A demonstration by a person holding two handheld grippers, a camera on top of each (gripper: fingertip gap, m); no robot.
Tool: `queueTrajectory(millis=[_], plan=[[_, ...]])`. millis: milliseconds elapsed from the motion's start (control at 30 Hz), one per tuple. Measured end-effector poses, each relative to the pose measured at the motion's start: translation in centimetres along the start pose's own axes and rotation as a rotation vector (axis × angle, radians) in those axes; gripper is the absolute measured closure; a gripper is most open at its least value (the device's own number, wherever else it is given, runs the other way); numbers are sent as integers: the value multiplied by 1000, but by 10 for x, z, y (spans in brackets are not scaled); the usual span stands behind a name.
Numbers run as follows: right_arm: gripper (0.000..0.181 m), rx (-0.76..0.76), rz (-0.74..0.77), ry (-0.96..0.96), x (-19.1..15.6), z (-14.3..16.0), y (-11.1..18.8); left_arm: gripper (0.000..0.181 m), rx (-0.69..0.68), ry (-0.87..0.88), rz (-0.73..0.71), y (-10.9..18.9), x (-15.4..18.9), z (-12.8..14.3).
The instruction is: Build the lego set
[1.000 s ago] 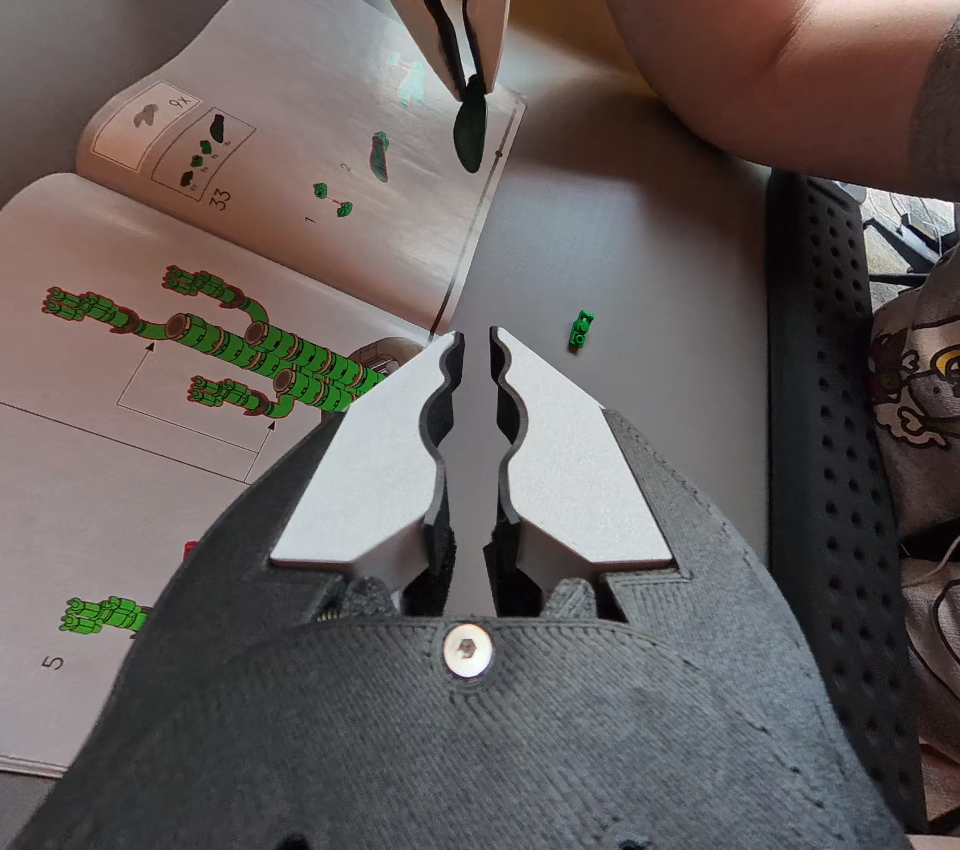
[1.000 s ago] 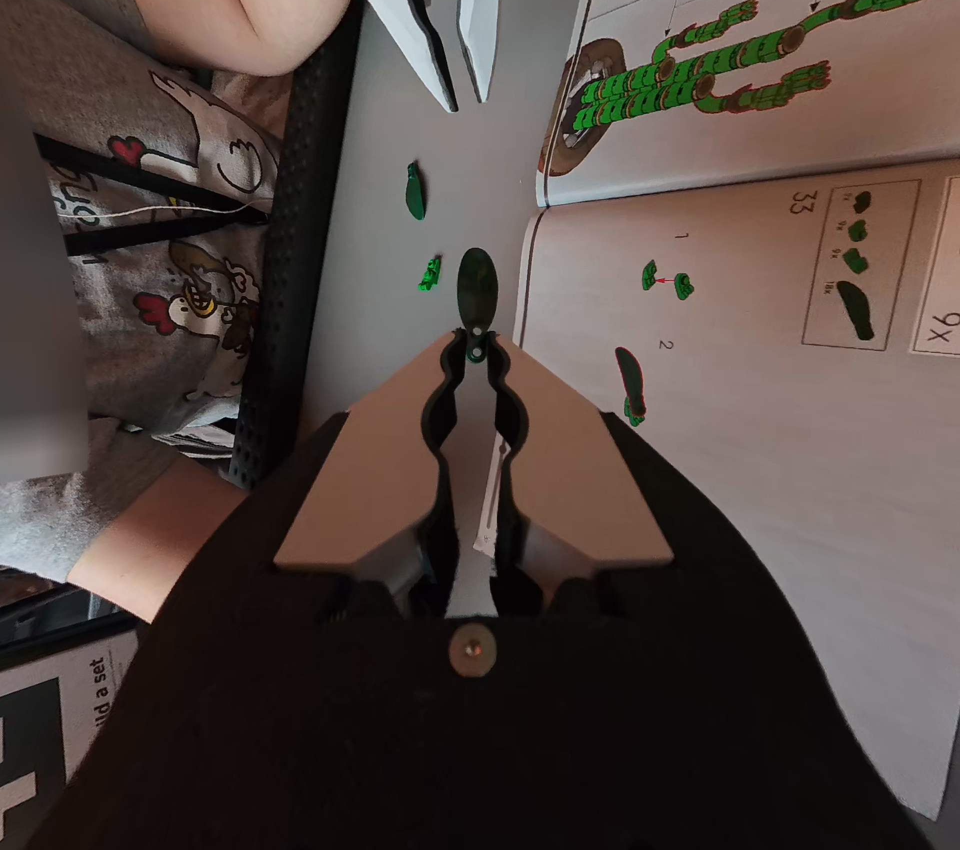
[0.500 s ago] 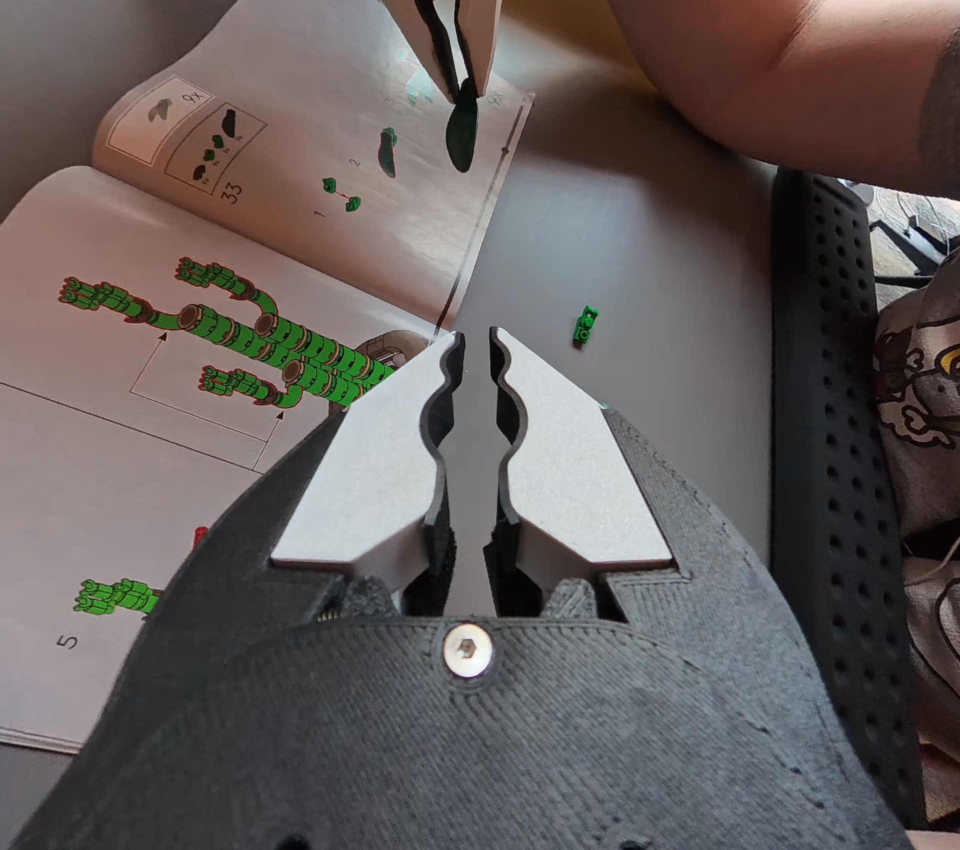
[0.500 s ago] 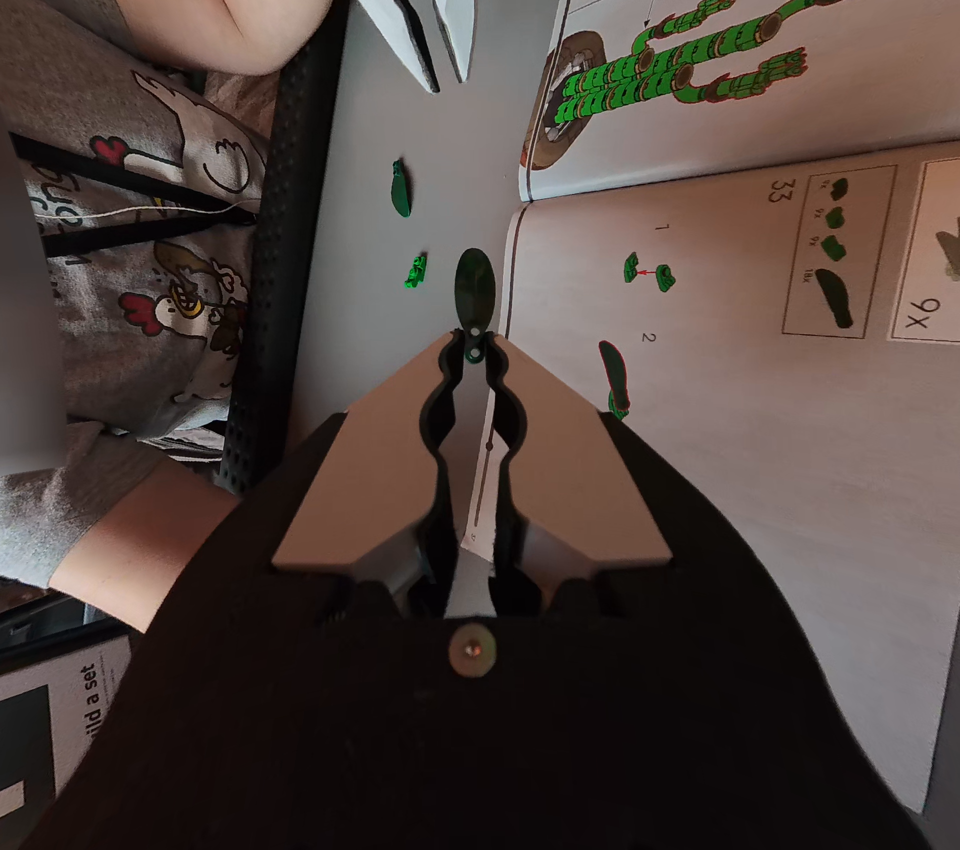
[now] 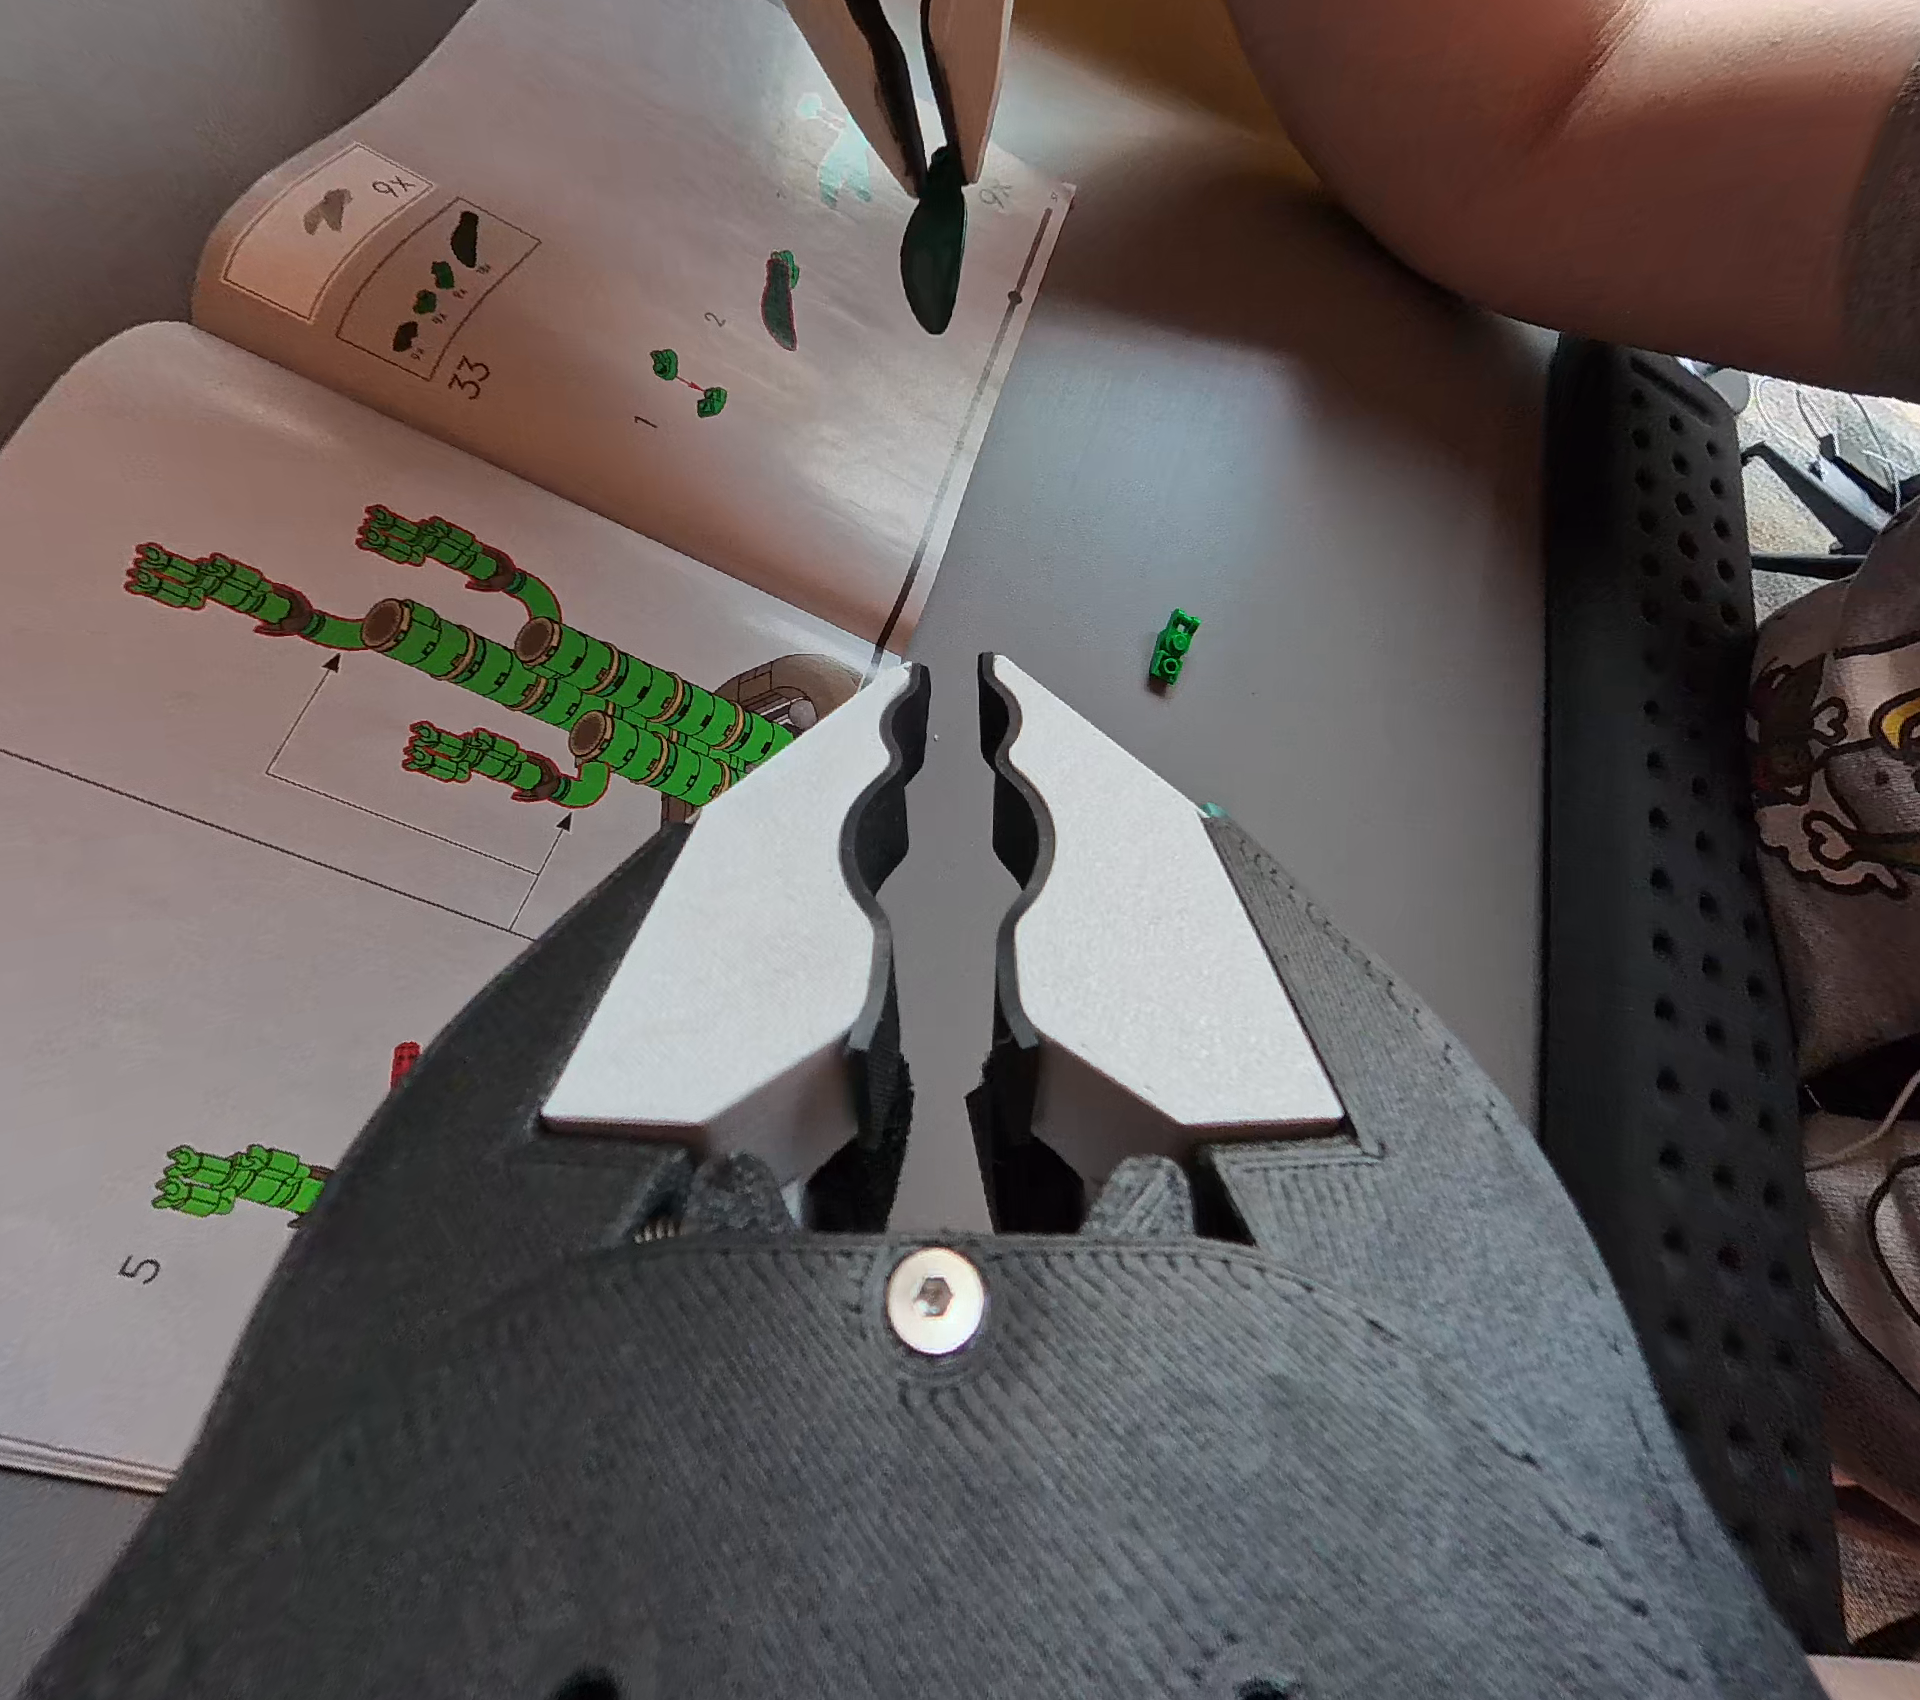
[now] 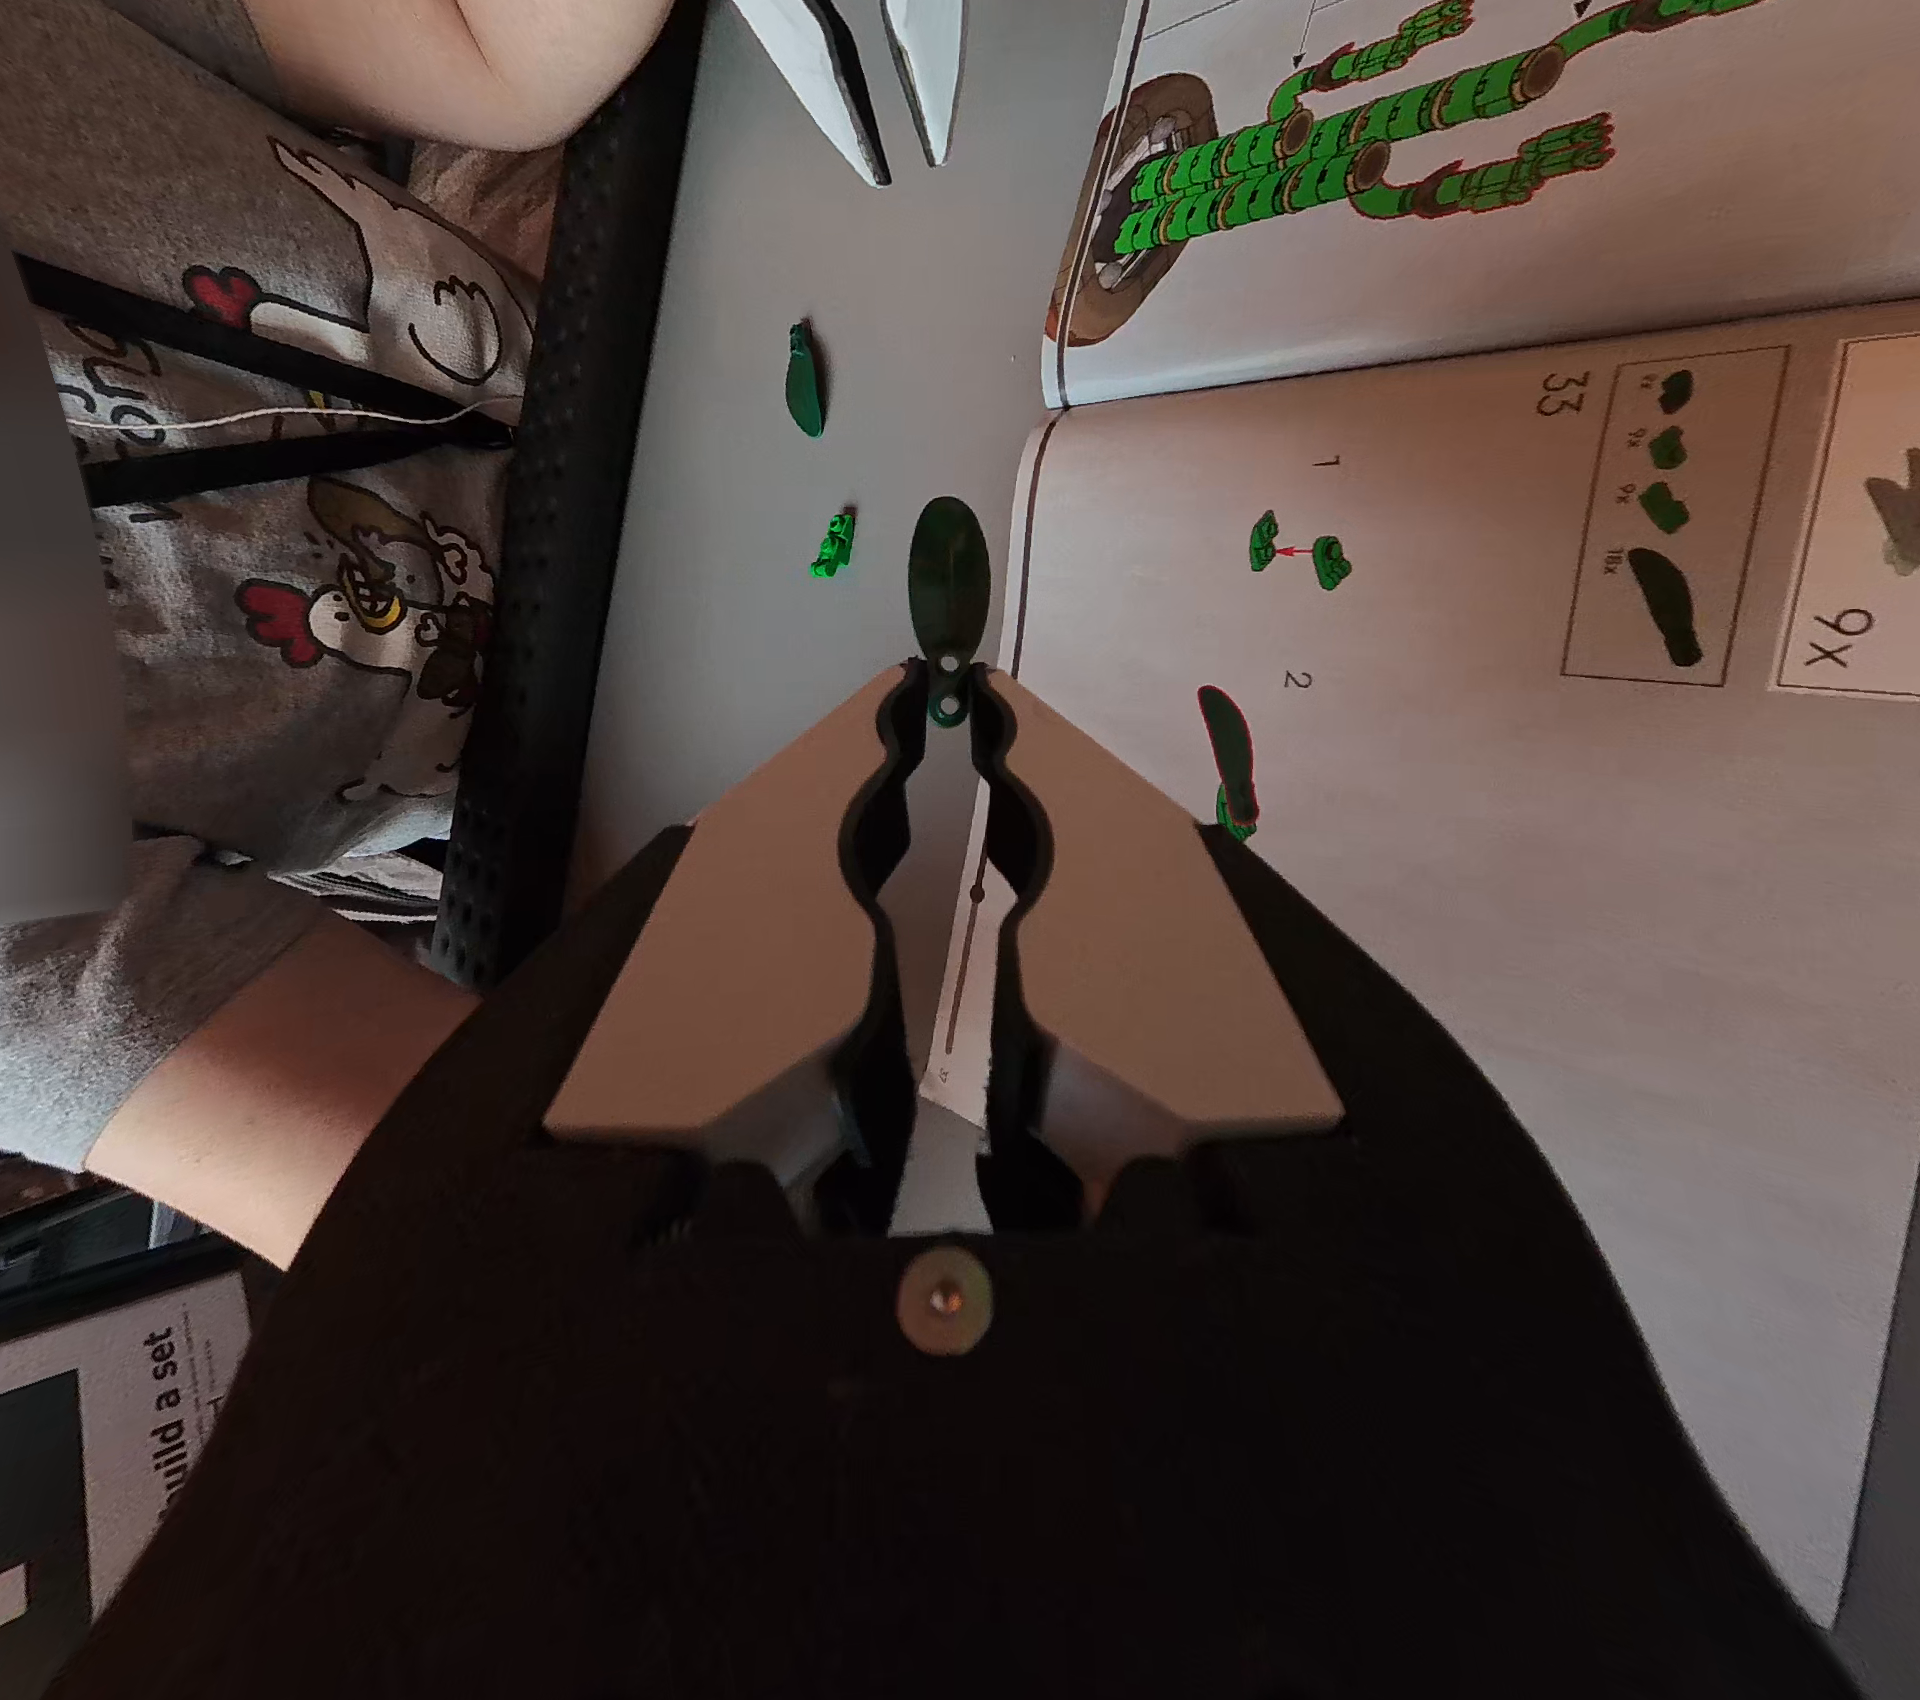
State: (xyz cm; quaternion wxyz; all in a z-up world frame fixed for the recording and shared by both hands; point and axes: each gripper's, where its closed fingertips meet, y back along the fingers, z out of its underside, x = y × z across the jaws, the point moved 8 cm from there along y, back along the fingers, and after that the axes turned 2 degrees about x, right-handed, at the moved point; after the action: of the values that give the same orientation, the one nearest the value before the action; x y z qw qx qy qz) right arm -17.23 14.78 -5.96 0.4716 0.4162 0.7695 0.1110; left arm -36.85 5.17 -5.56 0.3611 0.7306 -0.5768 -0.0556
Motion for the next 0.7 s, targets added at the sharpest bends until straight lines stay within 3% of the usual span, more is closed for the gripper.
queueTrajectory(millis=[700], plan=[[175, 11, 3, 1, 1, 1, 2, 173, -2, 7, -5, 1, -1, 1]])
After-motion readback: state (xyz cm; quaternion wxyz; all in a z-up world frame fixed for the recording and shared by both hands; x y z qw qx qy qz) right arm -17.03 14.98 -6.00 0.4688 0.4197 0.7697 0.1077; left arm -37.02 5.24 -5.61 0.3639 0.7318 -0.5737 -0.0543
